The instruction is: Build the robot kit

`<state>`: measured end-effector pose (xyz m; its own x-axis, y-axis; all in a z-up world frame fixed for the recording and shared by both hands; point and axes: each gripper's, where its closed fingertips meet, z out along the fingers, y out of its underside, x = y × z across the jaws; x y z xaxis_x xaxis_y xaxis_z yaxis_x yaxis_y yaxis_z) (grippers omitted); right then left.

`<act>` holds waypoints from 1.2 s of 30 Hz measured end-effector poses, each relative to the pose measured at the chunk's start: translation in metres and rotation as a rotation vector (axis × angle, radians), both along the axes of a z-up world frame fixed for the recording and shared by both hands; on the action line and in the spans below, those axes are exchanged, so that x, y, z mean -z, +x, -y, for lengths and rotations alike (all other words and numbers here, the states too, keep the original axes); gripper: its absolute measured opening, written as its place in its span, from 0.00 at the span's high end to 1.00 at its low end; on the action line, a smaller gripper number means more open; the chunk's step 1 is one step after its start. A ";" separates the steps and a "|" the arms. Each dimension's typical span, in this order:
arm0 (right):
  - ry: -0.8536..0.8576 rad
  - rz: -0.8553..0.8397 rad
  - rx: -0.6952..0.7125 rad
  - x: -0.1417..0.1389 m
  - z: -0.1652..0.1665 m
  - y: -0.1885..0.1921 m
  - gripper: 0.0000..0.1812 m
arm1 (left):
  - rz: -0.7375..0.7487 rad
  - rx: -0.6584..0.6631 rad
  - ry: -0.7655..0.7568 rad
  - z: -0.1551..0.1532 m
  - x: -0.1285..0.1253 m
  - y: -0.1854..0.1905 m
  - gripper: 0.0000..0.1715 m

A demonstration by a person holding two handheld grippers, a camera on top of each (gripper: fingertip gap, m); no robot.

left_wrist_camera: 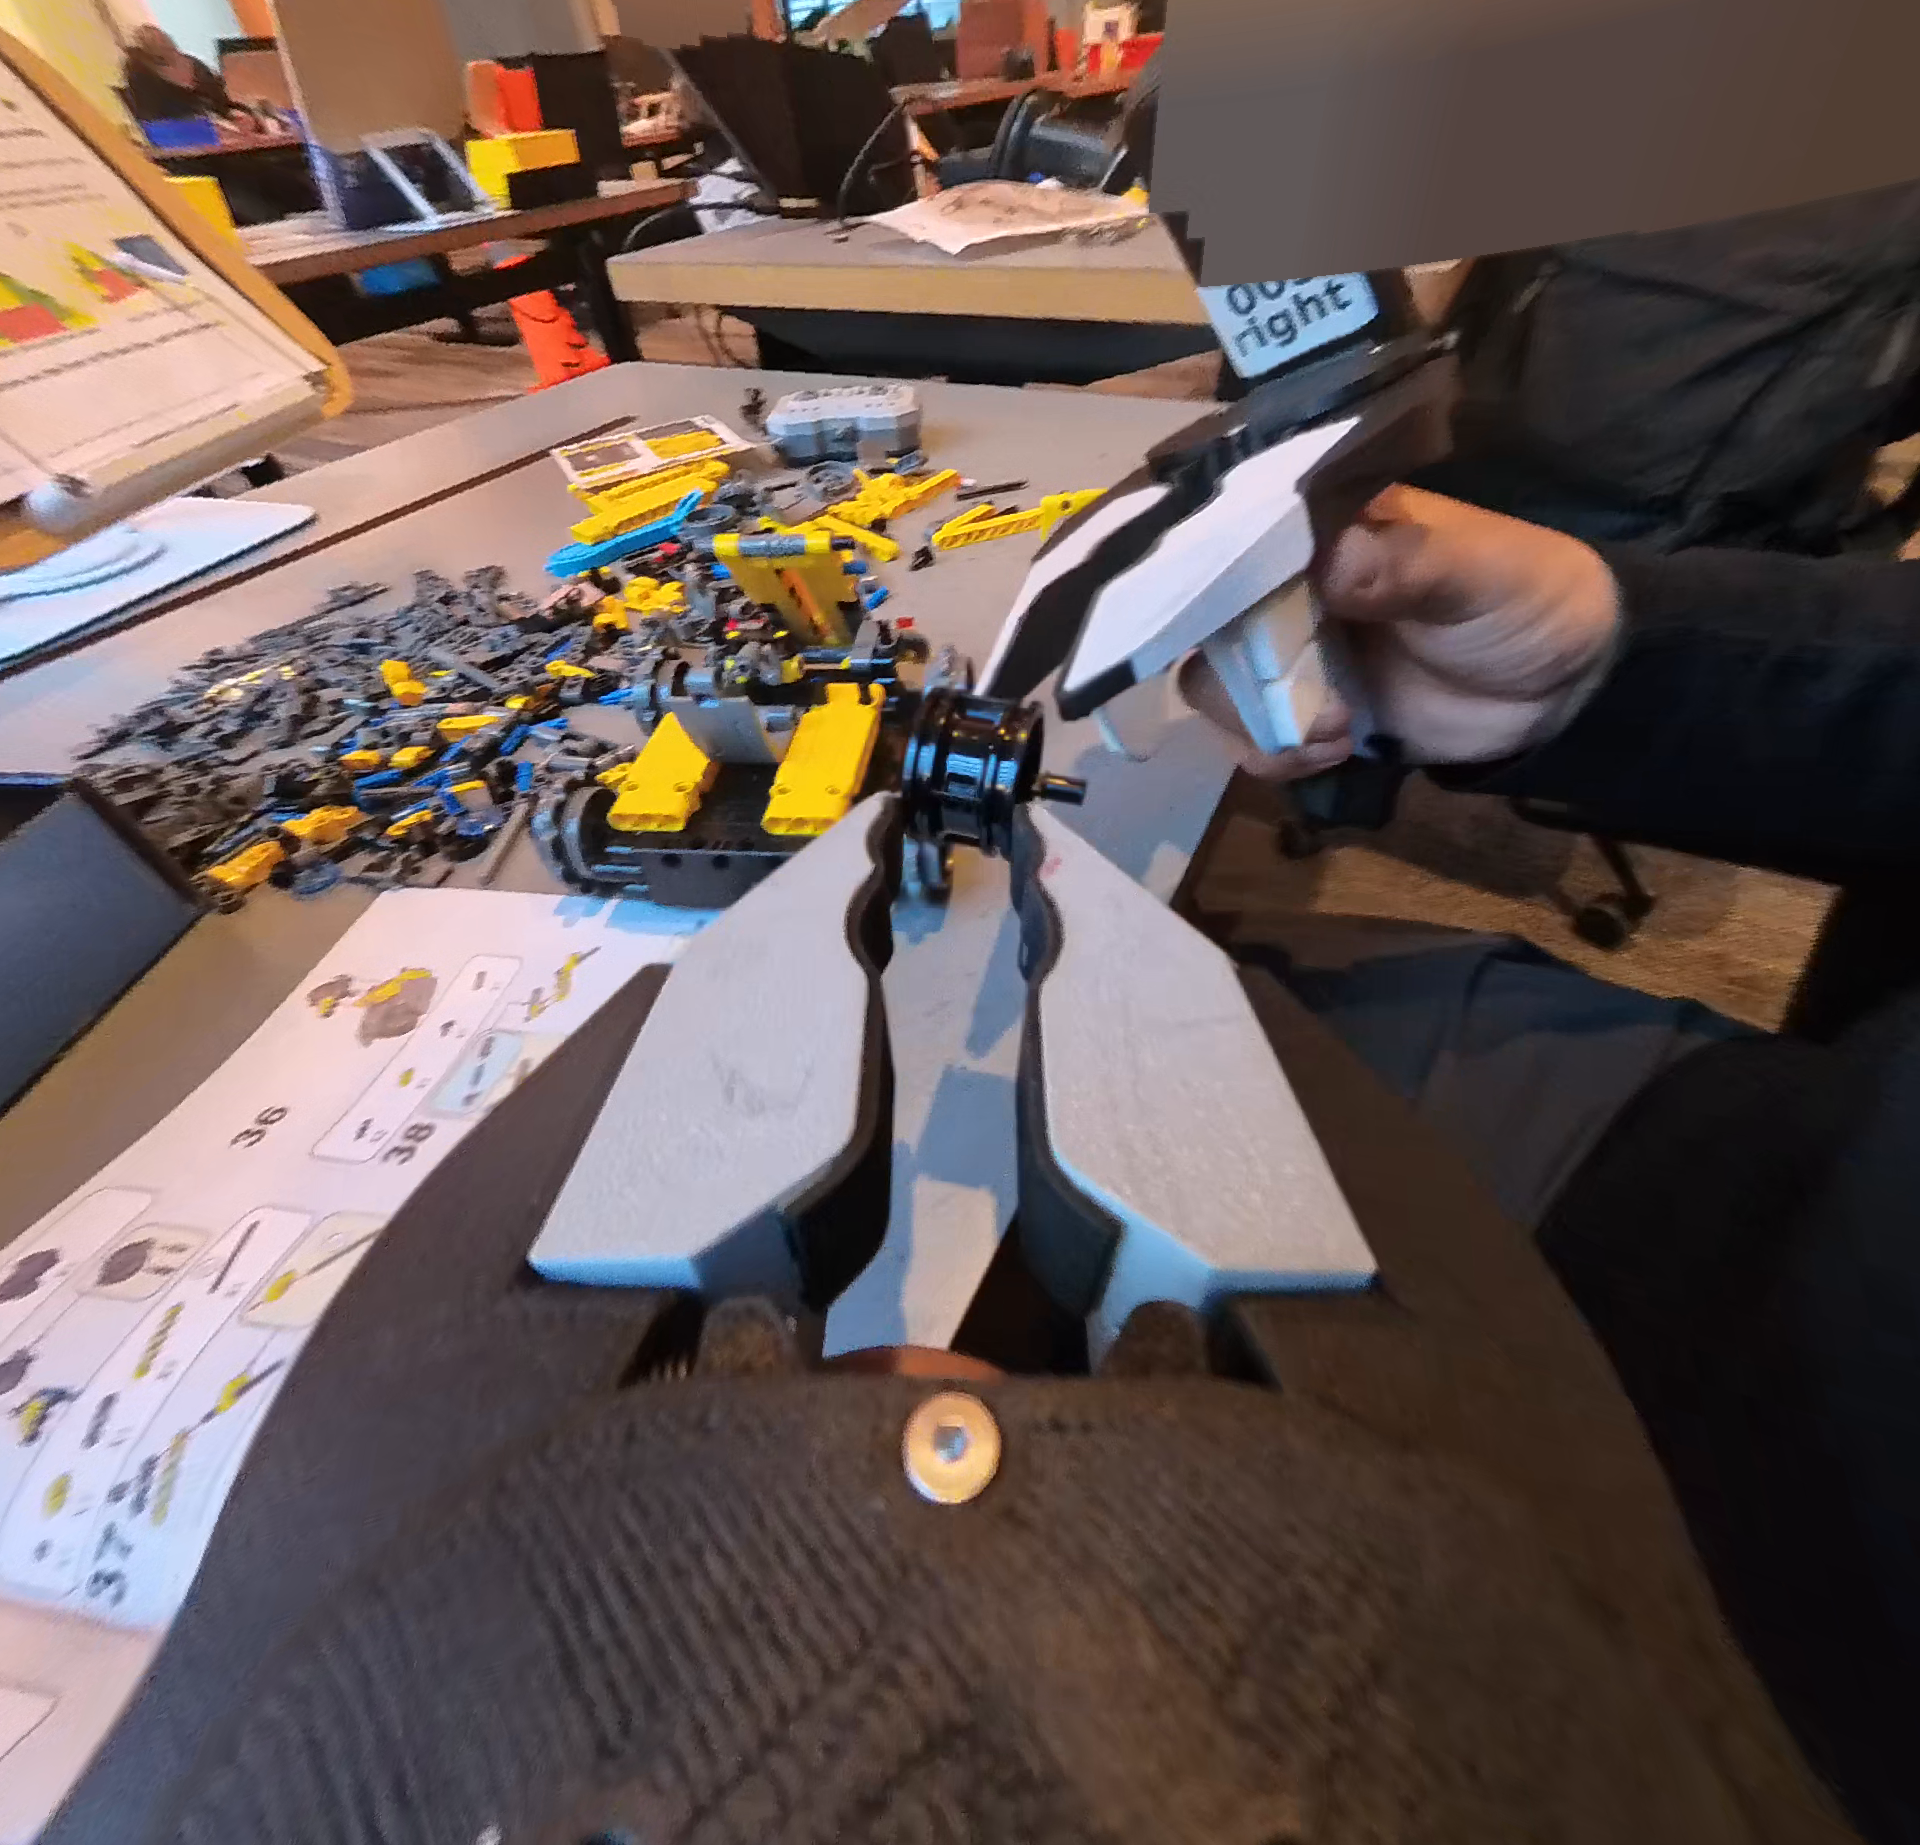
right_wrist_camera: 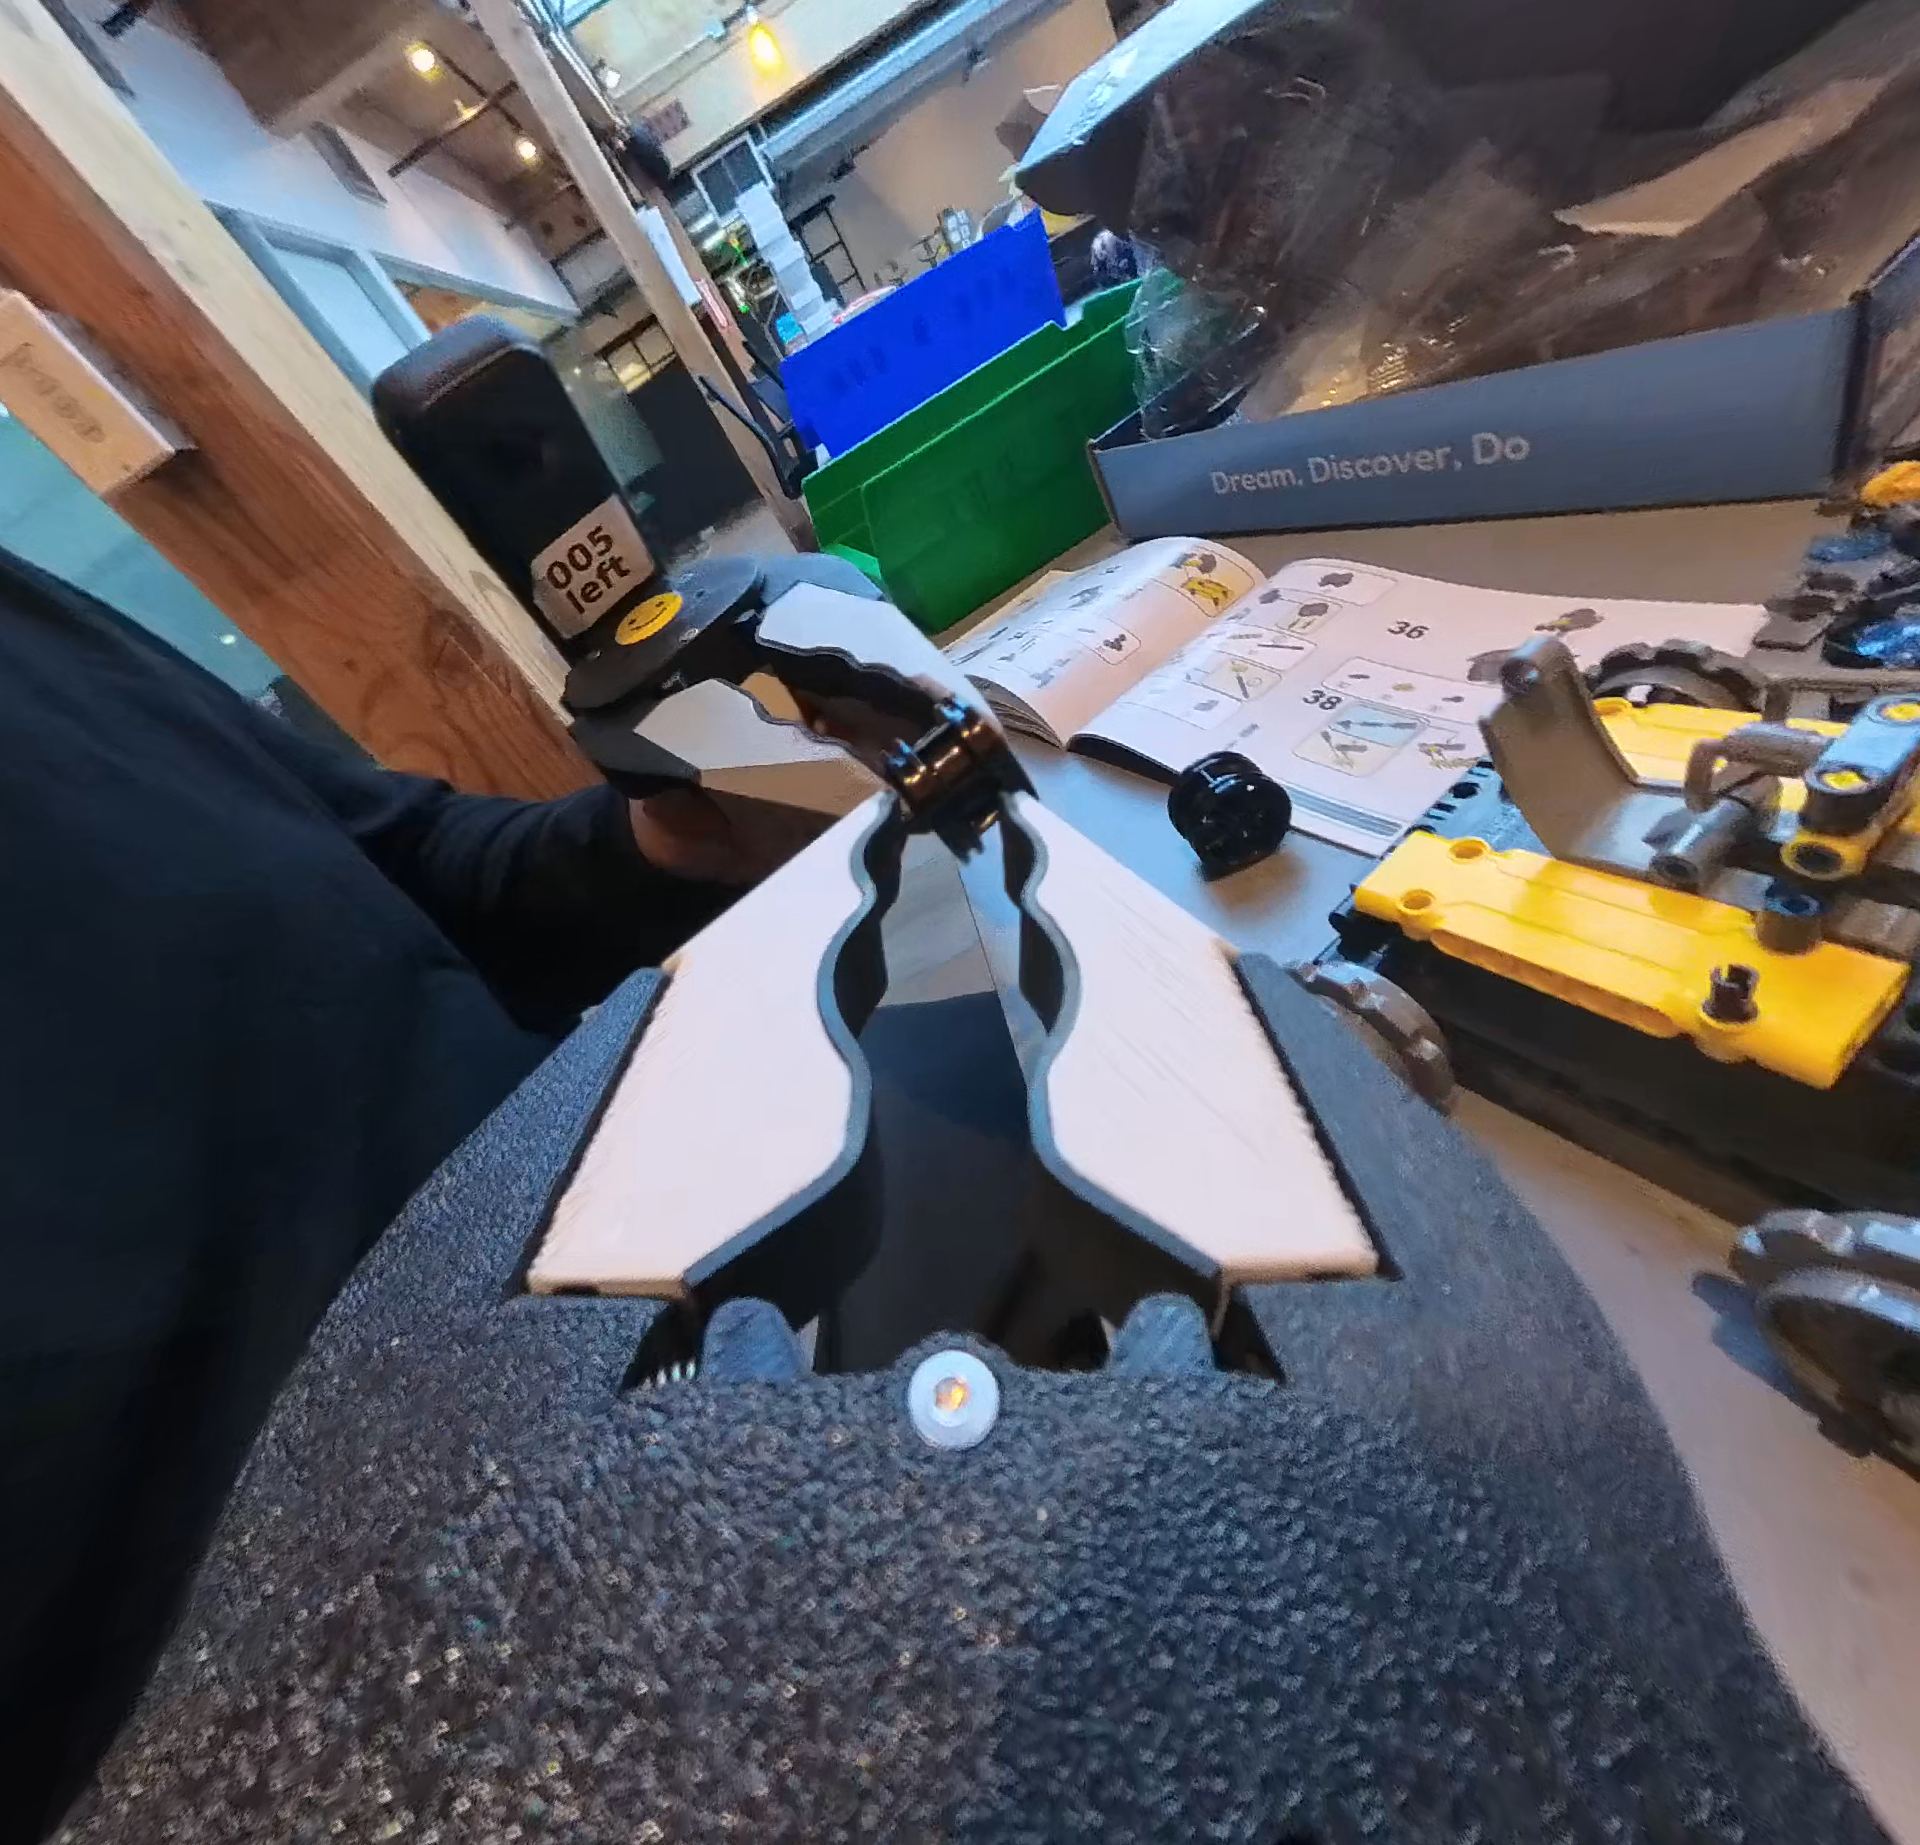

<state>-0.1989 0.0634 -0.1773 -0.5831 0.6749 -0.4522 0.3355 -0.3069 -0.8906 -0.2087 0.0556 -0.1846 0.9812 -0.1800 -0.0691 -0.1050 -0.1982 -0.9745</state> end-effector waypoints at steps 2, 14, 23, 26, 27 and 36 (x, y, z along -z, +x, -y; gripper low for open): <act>-0.022 0.018 0.014 0.001 -0.003 0.000 0.88 | -0.033 -0.028 0.000 0.001 0.002 -0.004 0.89; -0.141 0.200 0.041 0.024 0.026 -0.002 0.91 | -0.451 -0.232 0.040 0.016 0.005 -0.004 0.89; -0.267 0.129 -0.026 0.012 0.047 -0.002 0.98 | -0.551 -0.283 0.104 0.028 -0.004 -0.001 0.89; -0.156 0.119 -0.038 0.018 0.049 0.002 0.98 | -0.455 -0.215 0.081 0.032 0.005 0.003 0.88; -0.111 0.115 -0.044 0.020 0.049 0.004 0.98 | -0.385 -0.171 0.059 0.034 0.009 0.006 0.87; 0.258 0.042 -0.114 0.023 0.062 0.012 0.98 | 0.322 0.207 -0.084 0.050 0.005 0.023 0.71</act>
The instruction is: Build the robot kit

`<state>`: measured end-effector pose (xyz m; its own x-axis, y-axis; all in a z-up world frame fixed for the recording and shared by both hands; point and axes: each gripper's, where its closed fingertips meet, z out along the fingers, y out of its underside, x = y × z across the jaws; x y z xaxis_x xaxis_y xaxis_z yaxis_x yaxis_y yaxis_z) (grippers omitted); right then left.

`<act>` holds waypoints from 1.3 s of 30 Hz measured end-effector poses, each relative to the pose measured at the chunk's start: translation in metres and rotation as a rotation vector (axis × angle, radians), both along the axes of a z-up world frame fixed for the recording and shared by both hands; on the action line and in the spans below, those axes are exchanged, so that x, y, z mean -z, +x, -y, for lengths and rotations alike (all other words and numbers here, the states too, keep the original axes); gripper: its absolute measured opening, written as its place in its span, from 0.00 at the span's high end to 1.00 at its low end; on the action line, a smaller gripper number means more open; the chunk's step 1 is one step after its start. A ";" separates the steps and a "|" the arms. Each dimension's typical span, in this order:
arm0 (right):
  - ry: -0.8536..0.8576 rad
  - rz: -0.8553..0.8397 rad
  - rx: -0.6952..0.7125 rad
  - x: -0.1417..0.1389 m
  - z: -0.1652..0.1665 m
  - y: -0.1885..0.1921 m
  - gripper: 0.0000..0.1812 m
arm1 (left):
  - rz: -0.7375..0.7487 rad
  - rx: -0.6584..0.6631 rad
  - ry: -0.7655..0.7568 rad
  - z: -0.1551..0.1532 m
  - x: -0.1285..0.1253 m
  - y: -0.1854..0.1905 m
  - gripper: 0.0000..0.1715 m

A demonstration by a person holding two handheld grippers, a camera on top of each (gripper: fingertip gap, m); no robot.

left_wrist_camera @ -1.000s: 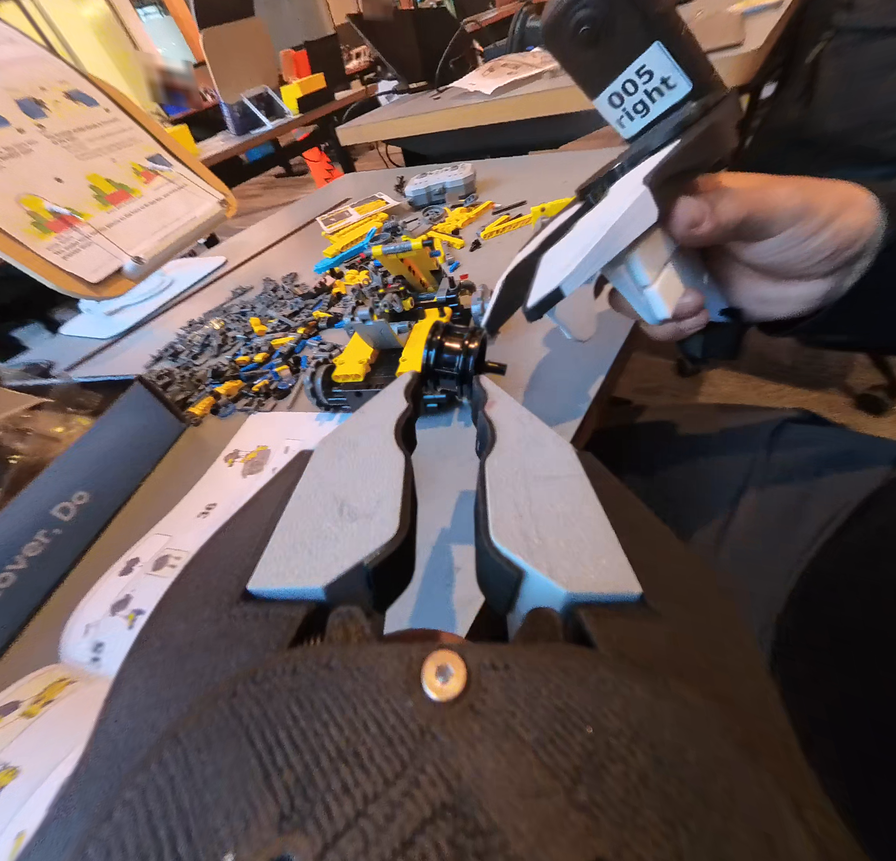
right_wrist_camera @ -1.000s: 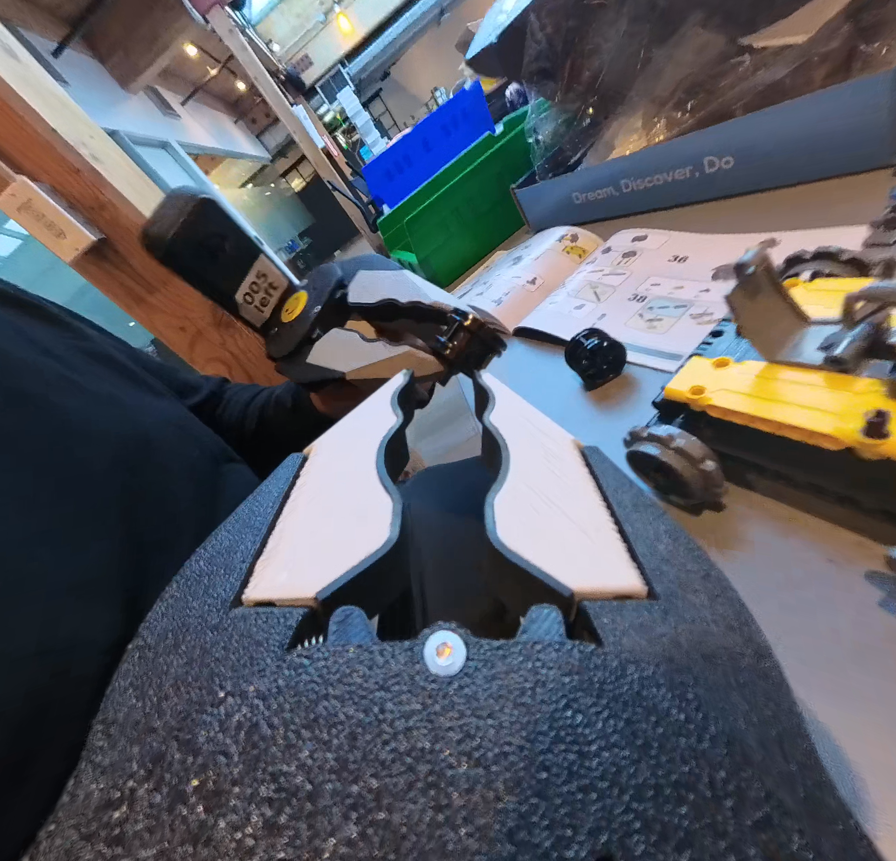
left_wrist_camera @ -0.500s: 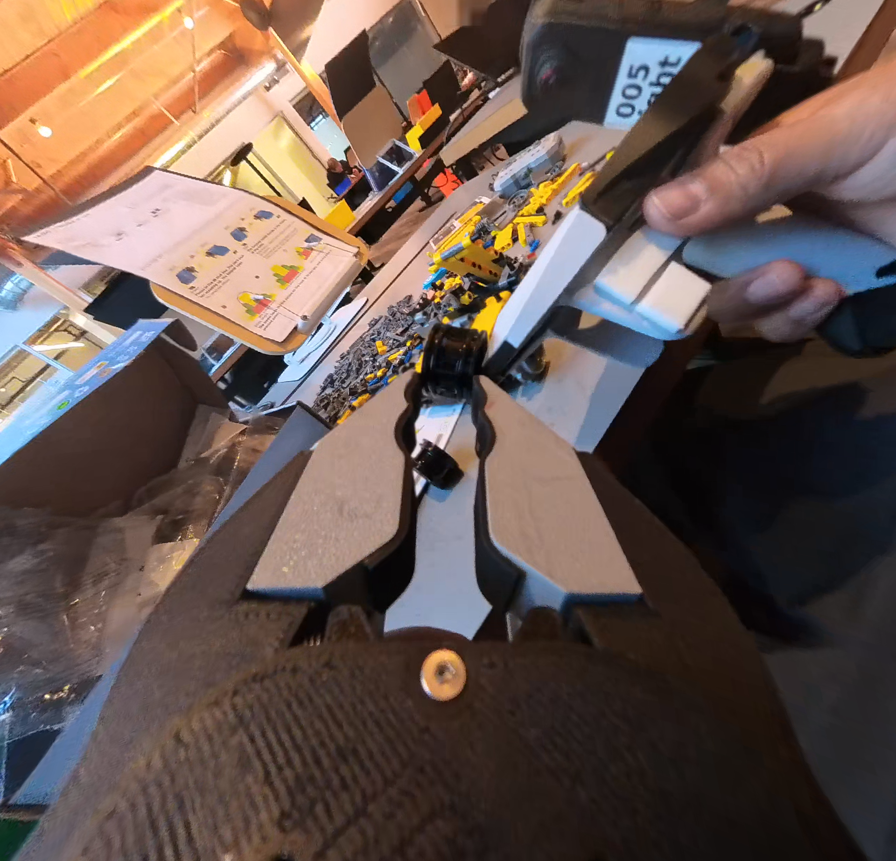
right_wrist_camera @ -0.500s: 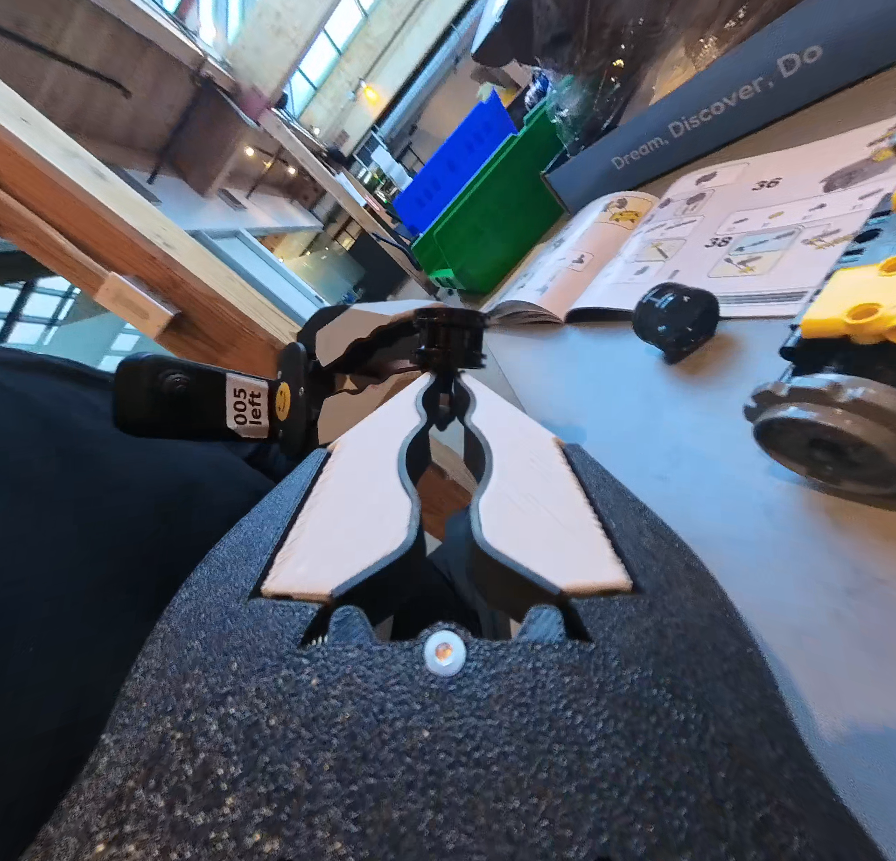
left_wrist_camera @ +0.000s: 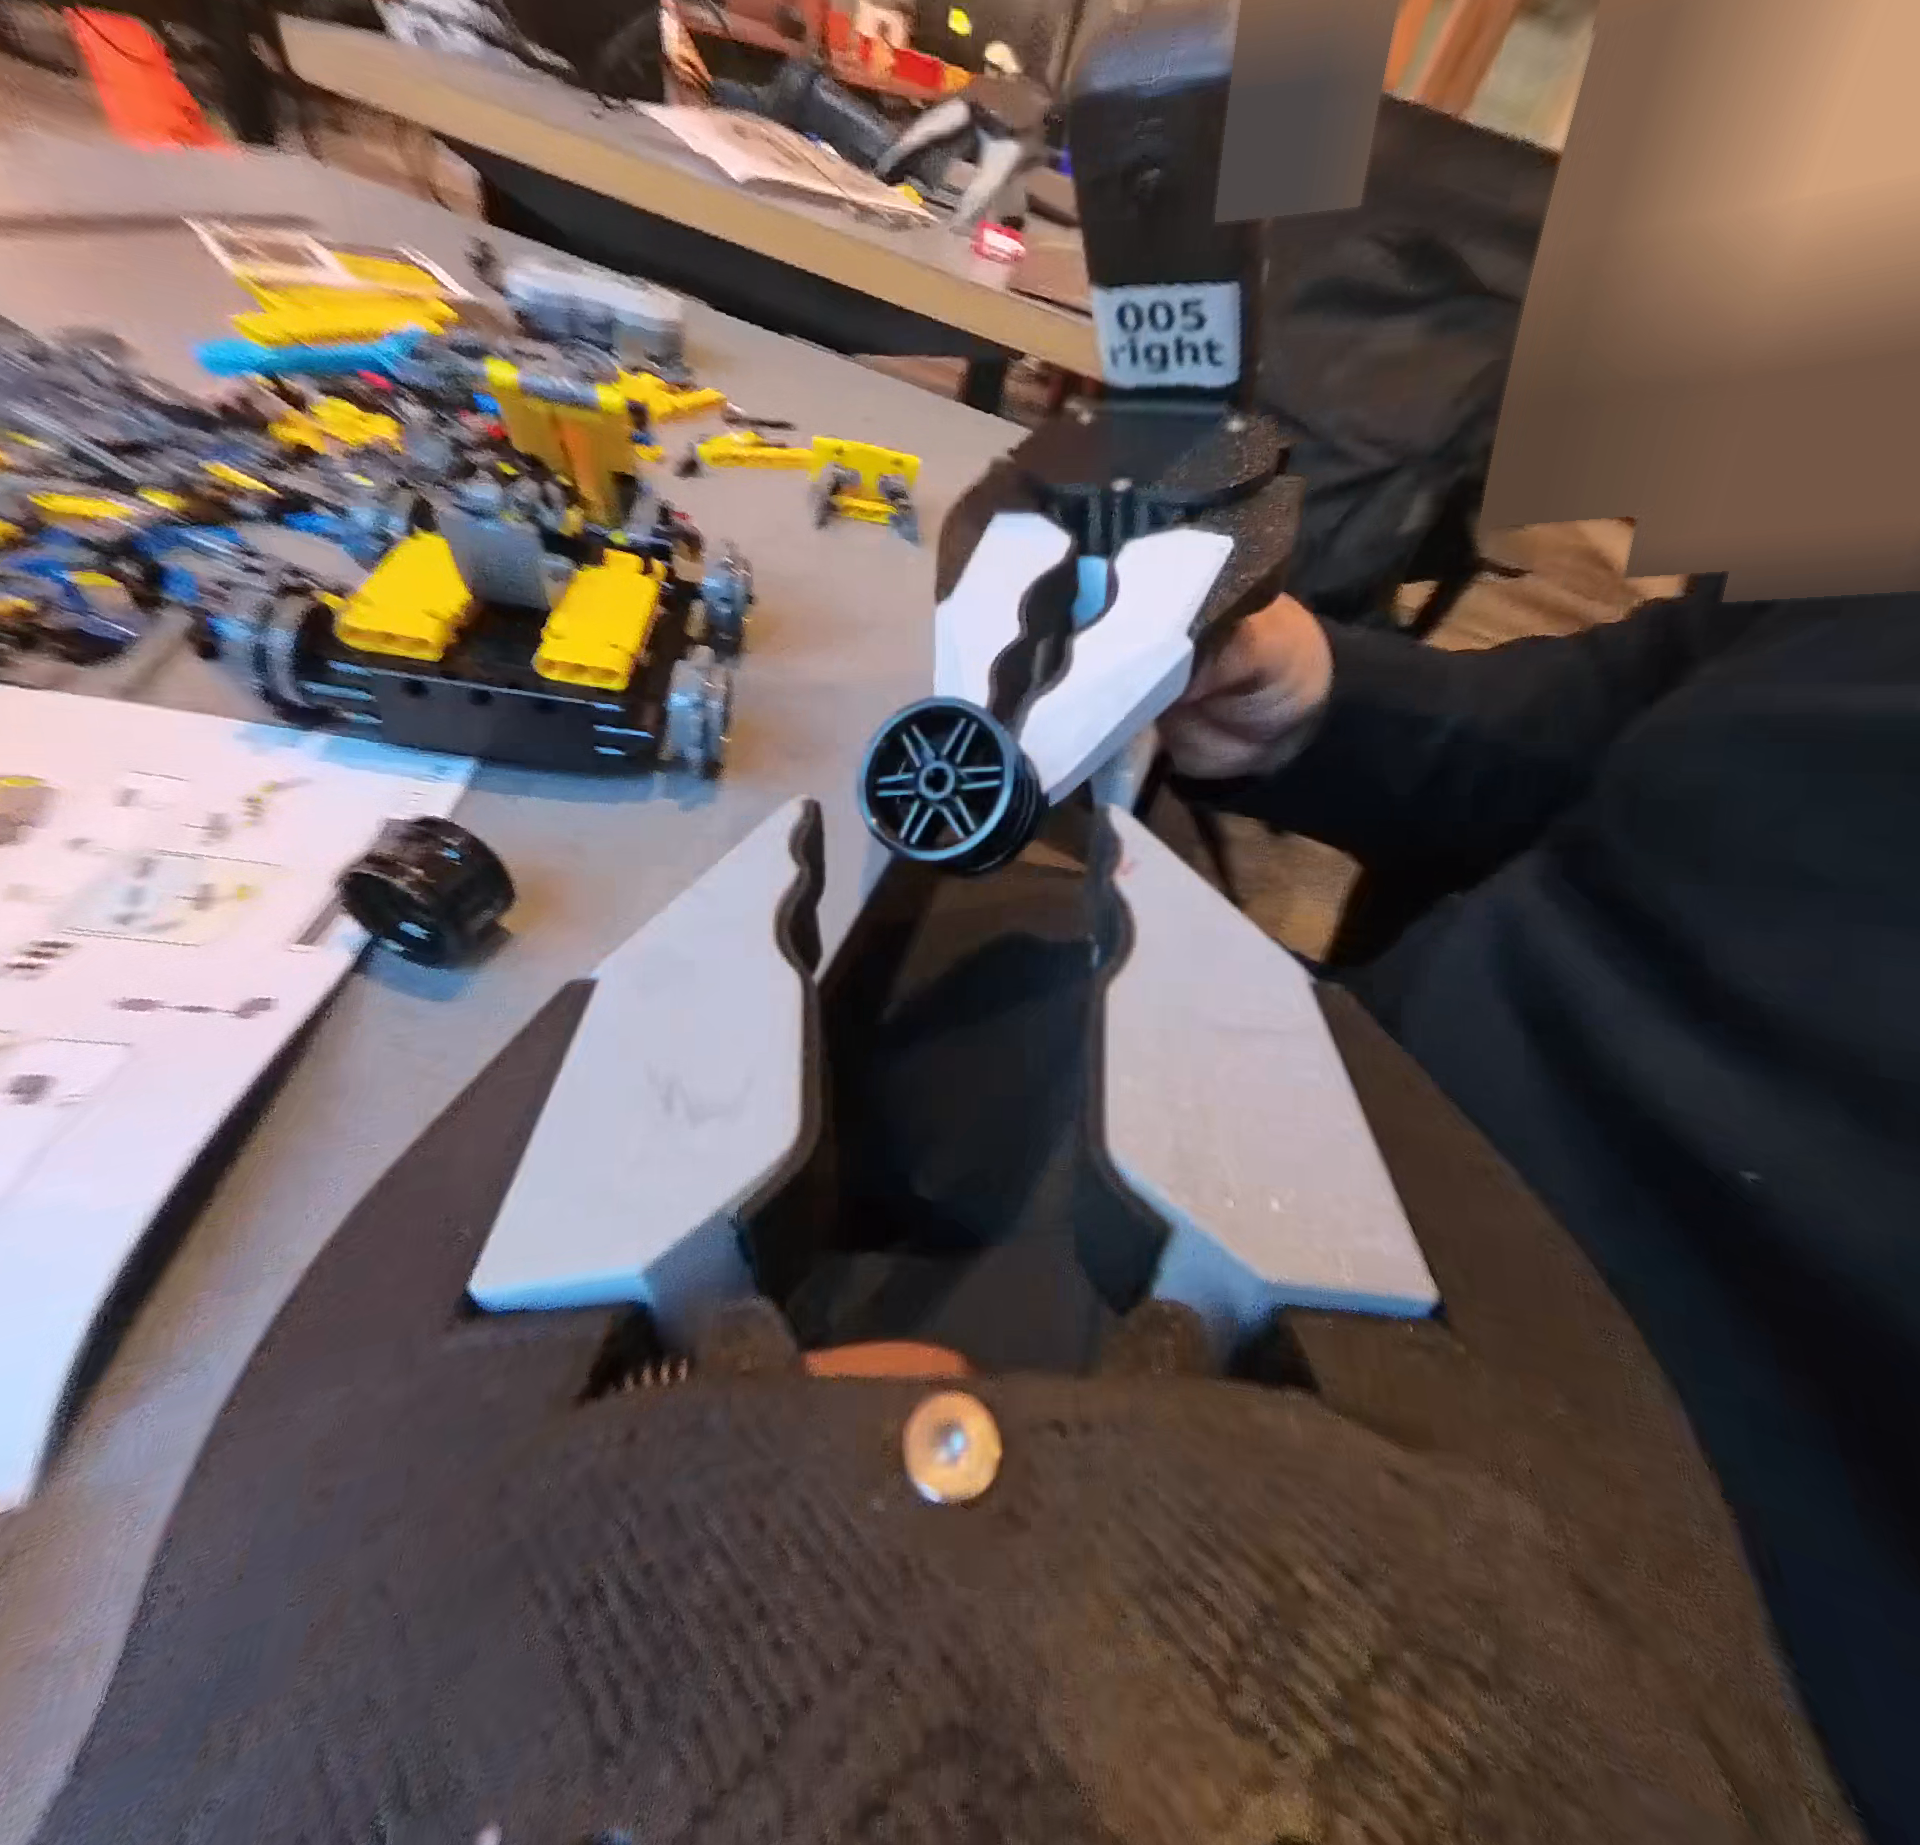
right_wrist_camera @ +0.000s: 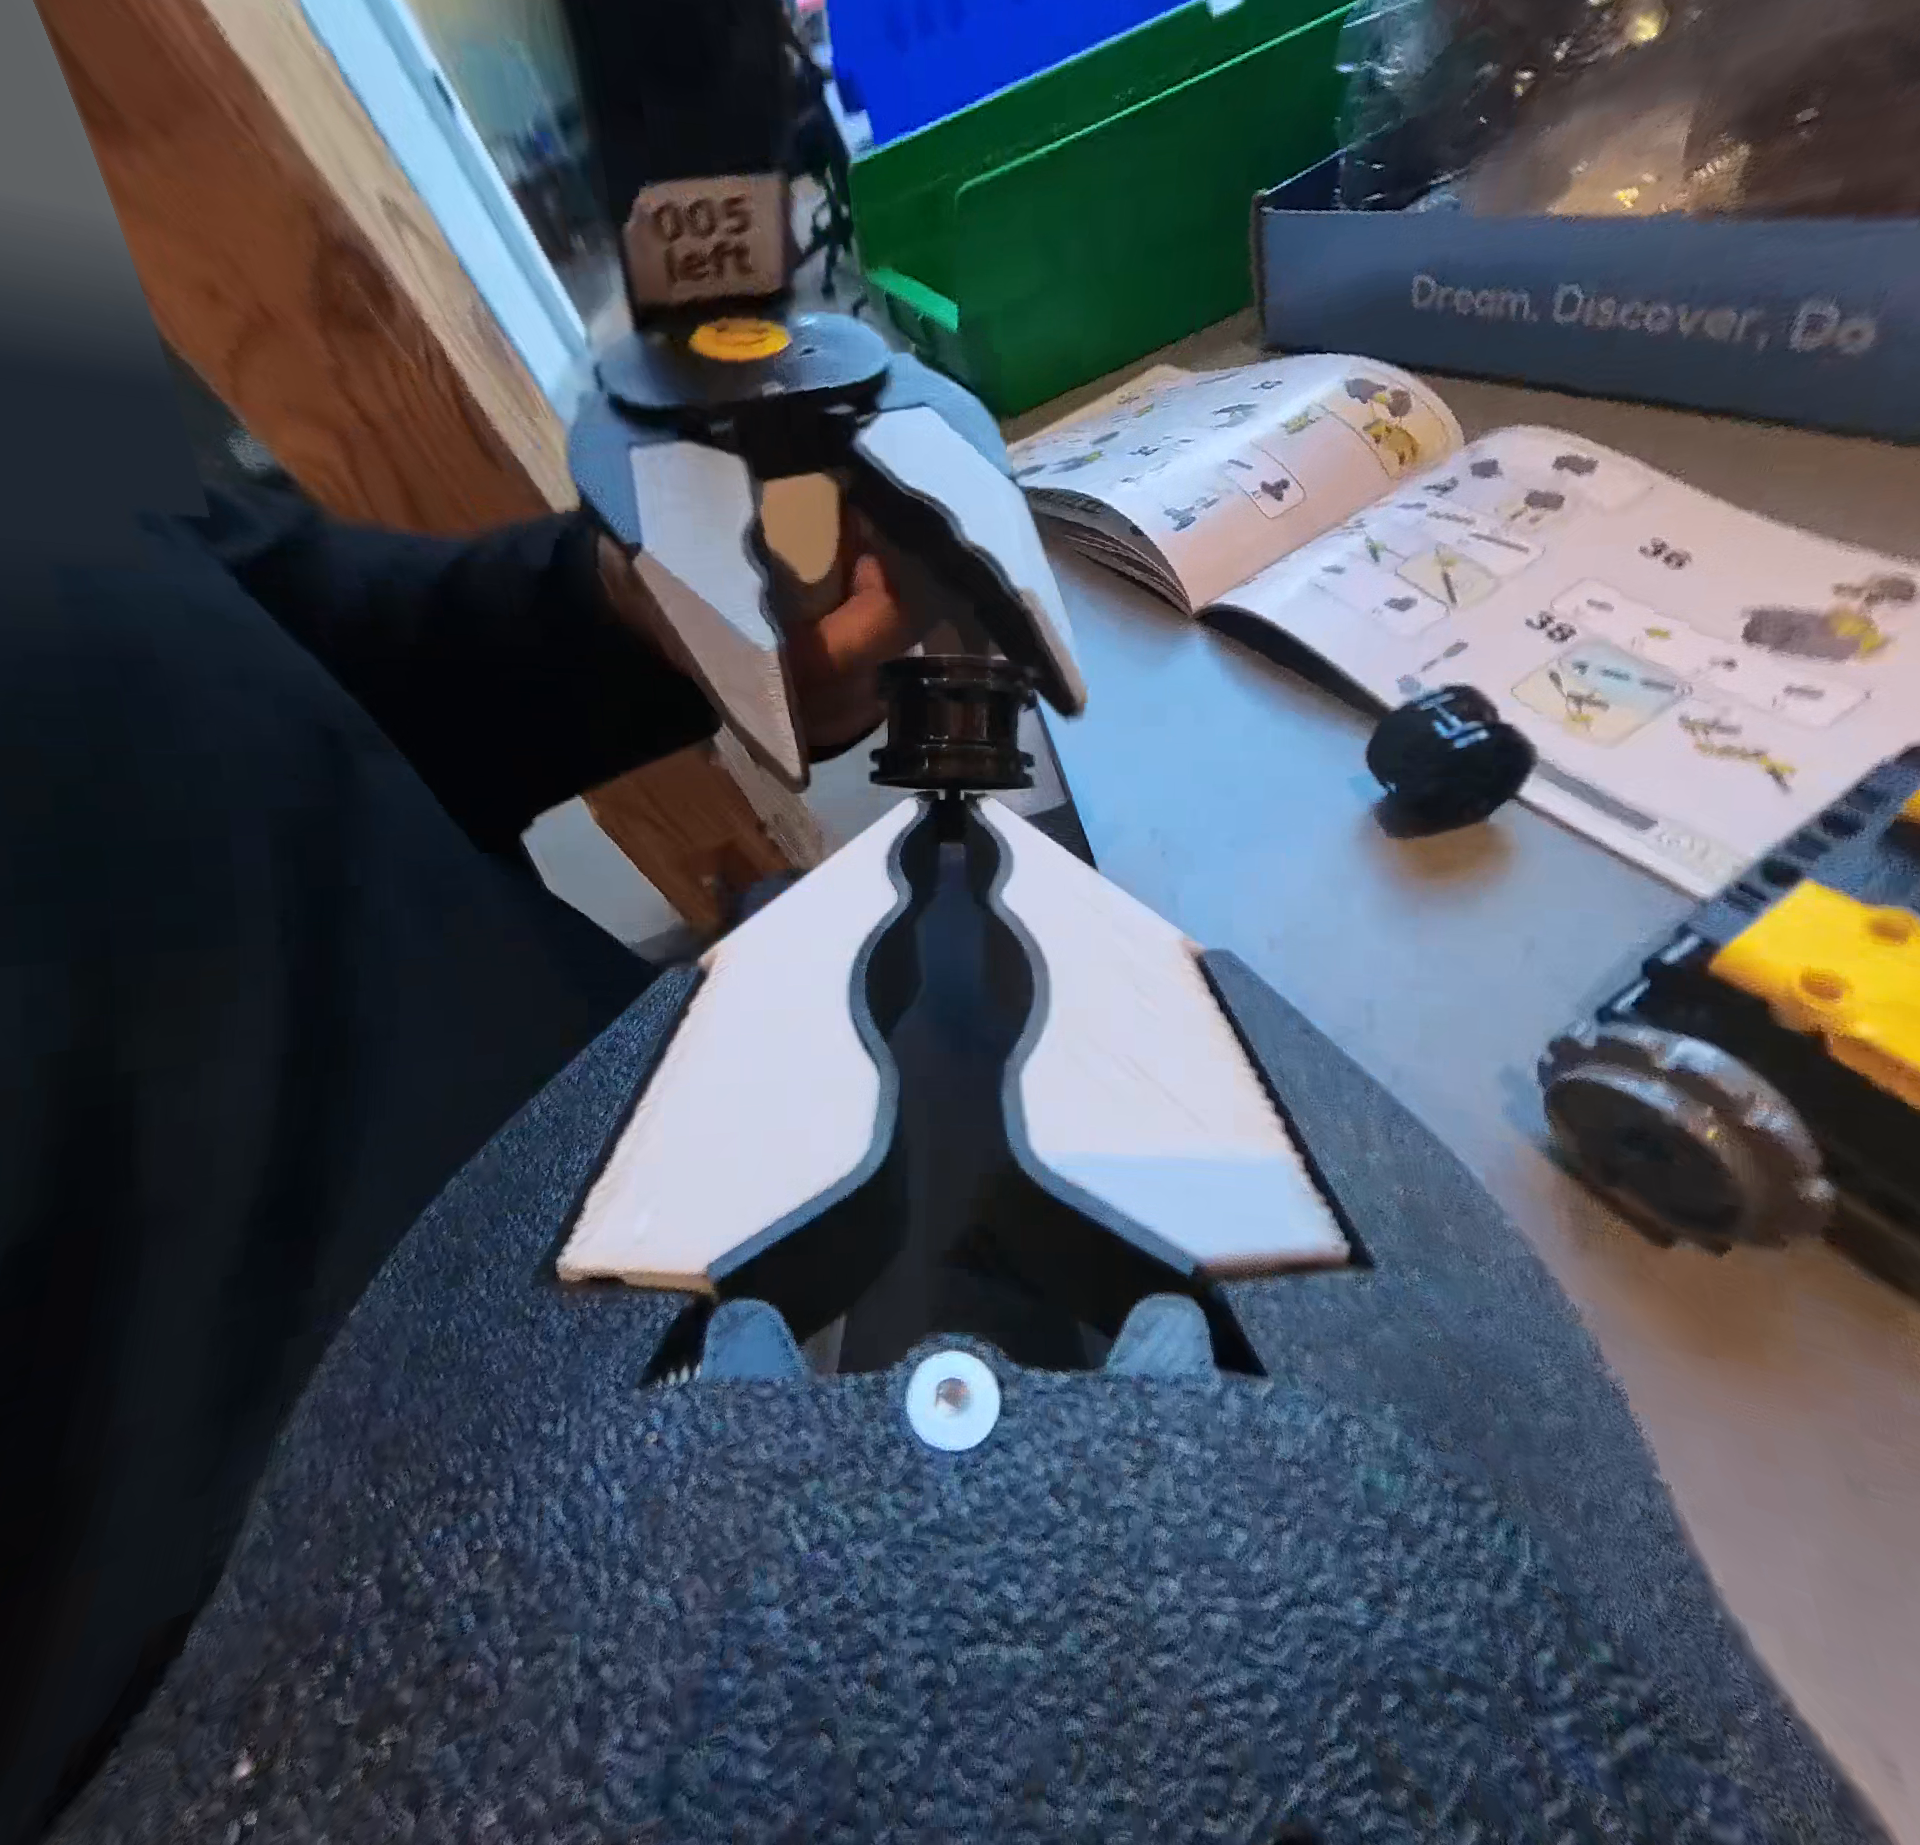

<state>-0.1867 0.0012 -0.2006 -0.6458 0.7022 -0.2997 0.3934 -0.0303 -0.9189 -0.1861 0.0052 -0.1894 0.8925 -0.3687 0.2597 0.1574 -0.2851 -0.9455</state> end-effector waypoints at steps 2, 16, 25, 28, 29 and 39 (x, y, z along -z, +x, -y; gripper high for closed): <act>0.096 -0.029 -0.024 0.000 0.005 0.002 0.98 | 0.059 0.064 -0.030 0.002 0.002 0.008 0.70; 0.438 -0.160 -0.022 0.010 0.009 -0.005 0.97 | 0.120 0.014 -0.005 -0.003 0.007 0.005 0.81; 0.512 -0.167 -0.025 0.012 0.011 -0.012 0.98 | -0.011 -0.037 0.021 0.002 0.012 -0.002 0.81; 0.700 -0.096 0.014 0.038 -0.012 -0.018 0.98 | -0.099 -0.161 0.118 0.005 -0.003 -0.018 0.81; 0.735 -0.071 0.017 0.051 -0.019 -0.016 0.98 | -0.064 -0.207 0.160 0.010 -0.018 -0.031 0.81; 0.598 -0.202 0.113 0.012 -0.030 -0.027 0.98 | -0.346 -0.290 -0.042 0.005 0.024 -0.053 0.81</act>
